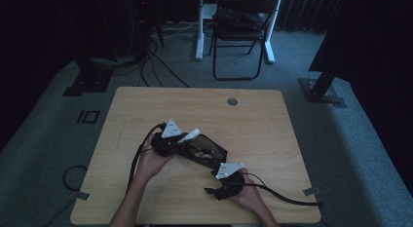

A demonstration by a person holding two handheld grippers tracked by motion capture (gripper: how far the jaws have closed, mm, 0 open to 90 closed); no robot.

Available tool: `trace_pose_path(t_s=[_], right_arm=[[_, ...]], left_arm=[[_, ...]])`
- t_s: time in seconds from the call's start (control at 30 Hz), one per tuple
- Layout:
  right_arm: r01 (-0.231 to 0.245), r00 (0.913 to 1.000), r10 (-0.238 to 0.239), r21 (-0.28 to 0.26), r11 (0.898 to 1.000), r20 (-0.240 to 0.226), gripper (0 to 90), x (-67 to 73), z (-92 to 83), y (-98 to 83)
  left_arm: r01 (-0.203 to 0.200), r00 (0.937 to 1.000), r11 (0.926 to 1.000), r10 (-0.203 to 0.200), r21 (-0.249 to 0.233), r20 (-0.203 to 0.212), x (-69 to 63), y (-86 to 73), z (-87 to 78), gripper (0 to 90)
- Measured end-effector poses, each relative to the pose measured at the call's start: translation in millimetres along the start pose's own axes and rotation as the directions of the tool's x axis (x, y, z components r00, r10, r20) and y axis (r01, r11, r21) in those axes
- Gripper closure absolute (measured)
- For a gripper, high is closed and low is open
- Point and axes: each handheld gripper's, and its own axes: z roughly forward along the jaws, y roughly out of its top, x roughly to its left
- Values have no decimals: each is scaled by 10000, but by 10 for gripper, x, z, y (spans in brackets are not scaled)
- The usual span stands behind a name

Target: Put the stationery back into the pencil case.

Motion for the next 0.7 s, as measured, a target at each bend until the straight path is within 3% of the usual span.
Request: trace_pose_path(t_s=[0.7], right_arm=[[-11,10000,11,-6,10000,-2,313,1,0,0]], left_arm=[[-91,10000,10000,91,-13,16,-26,84,90,696]])
